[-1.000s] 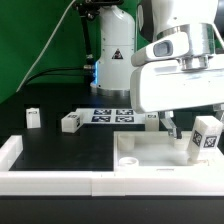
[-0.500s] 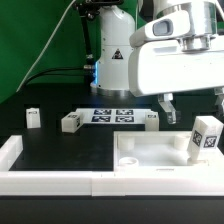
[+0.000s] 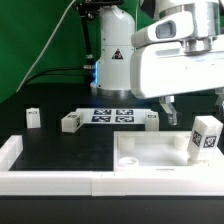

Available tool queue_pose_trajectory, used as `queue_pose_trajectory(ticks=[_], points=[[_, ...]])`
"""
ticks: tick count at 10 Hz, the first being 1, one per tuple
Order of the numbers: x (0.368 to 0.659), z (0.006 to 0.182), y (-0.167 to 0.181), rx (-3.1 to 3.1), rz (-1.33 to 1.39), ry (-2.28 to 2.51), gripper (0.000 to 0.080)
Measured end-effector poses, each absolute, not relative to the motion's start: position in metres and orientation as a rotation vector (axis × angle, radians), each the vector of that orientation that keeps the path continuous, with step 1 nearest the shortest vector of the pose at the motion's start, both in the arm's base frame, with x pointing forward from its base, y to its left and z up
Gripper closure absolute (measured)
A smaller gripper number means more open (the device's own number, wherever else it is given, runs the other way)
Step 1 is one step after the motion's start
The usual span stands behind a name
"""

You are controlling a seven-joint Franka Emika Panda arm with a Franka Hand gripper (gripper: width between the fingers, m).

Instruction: Assemble one leg

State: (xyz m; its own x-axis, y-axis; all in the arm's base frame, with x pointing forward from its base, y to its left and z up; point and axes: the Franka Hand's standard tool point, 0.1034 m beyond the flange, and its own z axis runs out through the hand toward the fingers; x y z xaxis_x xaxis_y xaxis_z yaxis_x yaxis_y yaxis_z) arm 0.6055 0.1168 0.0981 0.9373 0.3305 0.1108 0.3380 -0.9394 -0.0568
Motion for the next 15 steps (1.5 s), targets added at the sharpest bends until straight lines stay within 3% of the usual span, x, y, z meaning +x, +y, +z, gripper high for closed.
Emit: queue_pose_trajectory(ticks=[3, 4, 9, 11, 12, 13, 15], points=[[0.612, 0.097, 0.118, -3.005, 0.237, -0.559, 0.0151], [0.623, 0.097, 0.118, -3.003, 0.233, -0.565, 0.0151], [0.623, 0.095, 0.116, -3.004, 0.233, -0.559, 0.0151], [0.623, 0.095, 0.116, -3.004, 0.233, -0.559, 0.0396], [0.623, 0.095, 0.116, -3.004, 0.233, -0.559, 0.0396], [0.623, 0.095, 0.116, -3.004, 0.233, -0.559, 0.0509], [0.623, 0.095, 0.116, -3.009, 0.234, -0.536, 0.0509]])
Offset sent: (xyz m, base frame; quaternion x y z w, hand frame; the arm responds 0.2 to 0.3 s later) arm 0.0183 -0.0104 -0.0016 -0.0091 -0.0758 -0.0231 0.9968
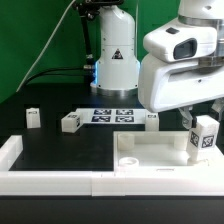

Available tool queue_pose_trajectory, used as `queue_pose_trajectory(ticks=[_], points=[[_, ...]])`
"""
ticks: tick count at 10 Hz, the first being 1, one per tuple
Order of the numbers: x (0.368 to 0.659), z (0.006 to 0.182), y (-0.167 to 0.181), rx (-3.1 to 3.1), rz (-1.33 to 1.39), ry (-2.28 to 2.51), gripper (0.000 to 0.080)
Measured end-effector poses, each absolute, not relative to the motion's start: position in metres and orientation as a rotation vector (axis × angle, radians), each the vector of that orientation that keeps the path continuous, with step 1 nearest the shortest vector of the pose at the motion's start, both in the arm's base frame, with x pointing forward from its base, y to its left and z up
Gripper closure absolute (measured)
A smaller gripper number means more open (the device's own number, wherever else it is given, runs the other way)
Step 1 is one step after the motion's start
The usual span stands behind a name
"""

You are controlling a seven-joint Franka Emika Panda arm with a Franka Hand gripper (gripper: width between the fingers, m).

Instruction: Assemble one leg

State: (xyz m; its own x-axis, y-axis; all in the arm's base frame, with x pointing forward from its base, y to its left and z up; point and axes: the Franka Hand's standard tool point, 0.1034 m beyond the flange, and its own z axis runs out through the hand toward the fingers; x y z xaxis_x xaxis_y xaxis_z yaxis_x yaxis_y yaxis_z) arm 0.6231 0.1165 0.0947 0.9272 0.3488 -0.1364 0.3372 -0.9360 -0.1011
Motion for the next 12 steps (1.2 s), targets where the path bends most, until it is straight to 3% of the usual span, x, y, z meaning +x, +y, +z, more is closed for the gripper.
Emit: queue_pose_trajectory(ticks=[2, 12], points=[[0.623, 0.095, 0.117, -3.020, 0.236, -0.480, 0.0509], [0.626, 0.092, 0.128, -2.777, 0.263, 1.369, 0.0507]])
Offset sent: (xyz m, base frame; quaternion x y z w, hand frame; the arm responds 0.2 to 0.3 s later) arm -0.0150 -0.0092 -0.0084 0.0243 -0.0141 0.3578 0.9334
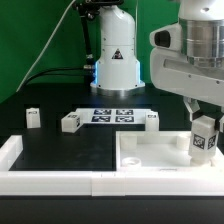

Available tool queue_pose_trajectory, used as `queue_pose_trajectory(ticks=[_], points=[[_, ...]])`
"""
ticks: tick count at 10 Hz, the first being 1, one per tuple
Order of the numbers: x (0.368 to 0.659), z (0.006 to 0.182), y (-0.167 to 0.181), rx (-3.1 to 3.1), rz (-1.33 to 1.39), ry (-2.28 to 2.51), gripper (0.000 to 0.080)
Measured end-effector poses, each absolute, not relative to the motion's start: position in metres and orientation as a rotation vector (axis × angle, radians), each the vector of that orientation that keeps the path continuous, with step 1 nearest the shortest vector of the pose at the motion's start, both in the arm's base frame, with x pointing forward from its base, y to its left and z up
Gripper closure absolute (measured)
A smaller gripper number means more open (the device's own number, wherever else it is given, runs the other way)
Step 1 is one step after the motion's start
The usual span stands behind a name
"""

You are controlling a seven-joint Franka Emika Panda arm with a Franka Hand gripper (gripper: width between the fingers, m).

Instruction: Assemble one leg

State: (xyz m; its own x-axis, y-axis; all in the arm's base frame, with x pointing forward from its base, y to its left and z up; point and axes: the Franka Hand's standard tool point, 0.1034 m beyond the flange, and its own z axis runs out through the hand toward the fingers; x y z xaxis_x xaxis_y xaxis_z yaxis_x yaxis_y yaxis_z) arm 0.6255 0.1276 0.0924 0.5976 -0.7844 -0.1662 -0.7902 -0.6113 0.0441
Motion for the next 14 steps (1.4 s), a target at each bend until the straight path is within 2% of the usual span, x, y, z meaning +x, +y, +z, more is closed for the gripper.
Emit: queue_pose_trajectory(ticks=[2, 3, 5, 6, 7, 8, 14], points=[[0.6253, 0.0921, 0.1293, -2.696, 0.268, 1.539, 0.0507], [0.6253, 0.0921, 0.1293, -2.717, 0.268, 1.496, 0.0462], [0.6210, 0.0915, 0.1311, -2.818, 0.323, 1.324, 0.0210], [0.6240, 0.0911, 0.1306, -2.856, 0.310, 1.210, 0.0210], [0.6237, 0.0904, 0.1293, -2.920, 0.307, 1.011, 0.0159], [0.6235, 0.0900, 0.1293, -2.975, 0.301, 0.778, 0.0152], [0.6307, 0.0920, 0.1261, -3.003, 0.207, -0.403, 0.0151]])
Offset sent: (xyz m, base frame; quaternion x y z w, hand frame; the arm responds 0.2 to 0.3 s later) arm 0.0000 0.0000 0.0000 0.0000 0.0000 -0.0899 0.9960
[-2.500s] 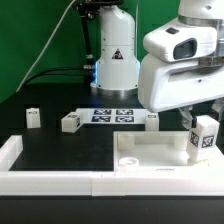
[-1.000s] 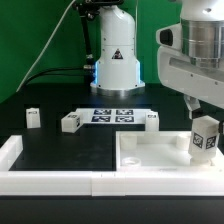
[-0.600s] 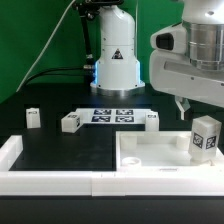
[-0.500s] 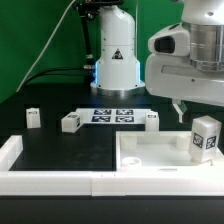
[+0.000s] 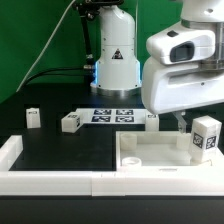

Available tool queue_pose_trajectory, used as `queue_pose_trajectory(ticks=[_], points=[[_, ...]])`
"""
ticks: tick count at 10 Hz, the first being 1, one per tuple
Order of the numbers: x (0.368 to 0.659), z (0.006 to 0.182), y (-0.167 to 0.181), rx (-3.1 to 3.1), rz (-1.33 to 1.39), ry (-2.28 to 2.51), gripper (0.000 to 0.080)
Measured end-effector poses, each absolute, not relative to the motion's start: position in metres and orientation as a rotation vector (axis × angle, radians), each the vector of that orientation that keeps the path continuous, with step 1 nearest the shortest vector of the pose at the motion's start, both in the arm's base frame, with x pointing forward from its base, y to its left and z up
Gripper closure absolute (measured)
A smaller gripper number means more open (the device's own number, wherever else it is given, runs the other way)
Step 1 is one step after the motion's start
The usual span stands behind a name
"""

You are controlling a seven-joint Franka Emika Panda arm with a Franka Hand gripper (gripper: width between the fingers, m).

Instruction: Assemble one leg

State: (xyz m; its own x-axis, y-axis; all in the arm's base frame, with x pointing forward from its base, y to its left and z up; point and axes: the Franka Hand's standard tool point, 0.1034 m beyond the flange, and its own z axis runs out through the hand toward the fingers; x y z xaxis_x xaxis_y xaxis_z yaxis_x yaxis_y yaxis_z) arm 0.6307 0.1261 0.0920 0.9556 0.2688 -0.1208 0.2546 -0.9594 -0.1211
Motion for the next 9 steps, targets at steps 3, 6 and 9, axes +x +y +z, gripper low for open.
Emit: queue_pose_trajectory(ticks=[3, 6, 9], points=[[0.6304, 0.0918, 0.1251, -2.947, 0.196, -0.650, 0.0151], [0.6305, 0.0916, 0.1243, -2.948, 0.196, -0.649, 0.0415], [0.6306, 0.0916, 0.1240, -2.954, 0.198, -0.626, 0.0506]])
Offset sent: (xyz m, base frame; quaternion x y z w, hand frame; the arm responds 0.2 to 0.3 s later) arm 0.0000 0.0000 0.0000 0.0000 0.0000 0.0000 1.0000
